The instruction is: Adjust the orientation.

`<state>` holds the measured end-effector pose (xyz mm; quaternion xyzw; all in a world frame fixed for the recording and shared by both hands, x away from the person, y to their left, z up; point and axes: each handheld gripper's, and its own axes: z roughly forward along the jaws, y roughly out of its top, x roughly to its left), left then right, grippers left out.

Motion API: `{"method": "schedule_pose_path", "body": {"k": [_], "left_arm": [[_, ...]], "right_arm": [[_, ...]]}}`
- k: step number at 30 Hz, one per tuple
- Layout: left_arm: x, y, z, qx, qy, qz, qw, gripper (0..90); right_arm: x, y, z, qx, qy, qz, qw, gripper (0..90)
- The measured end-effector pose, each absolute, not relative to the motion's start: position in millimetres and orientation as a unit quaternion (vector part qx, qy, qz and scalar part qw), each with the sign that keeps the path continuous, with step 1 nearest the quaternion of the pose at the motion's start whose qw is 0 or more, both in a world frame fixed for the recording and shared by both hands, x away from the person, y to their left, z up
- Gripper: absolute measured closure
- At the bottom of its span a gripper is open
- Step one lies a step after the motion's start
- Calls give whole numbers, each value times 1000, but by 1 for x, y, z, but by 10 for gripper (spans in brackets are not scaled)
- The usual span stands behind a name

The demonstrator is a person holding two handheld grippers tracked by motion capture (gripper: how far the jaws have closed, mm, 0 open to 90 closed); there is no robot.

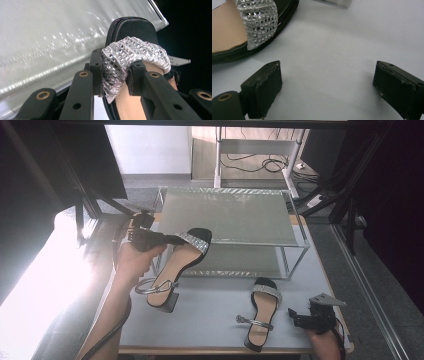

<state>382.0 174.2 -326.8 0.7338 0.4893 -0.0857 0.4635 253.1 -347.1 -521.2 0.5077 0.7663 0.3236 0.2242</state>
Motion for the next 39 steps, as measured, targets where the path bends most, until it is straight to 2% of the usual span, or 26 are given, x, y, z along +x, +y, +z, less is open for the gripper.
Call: {"method": "schedule_pose_path", "body": {"k": [21, 39], "left_arm": [[436, 162, -307, 697, 543, -61, 465, 708], [483, 151, -310, 658, 587, -64, 468, 708]], "right_arm": [[253, -347, -521, 508, 766, 324, 224, 80], [253, -347, -521, 508, 766, 324, 223, 80]]}}
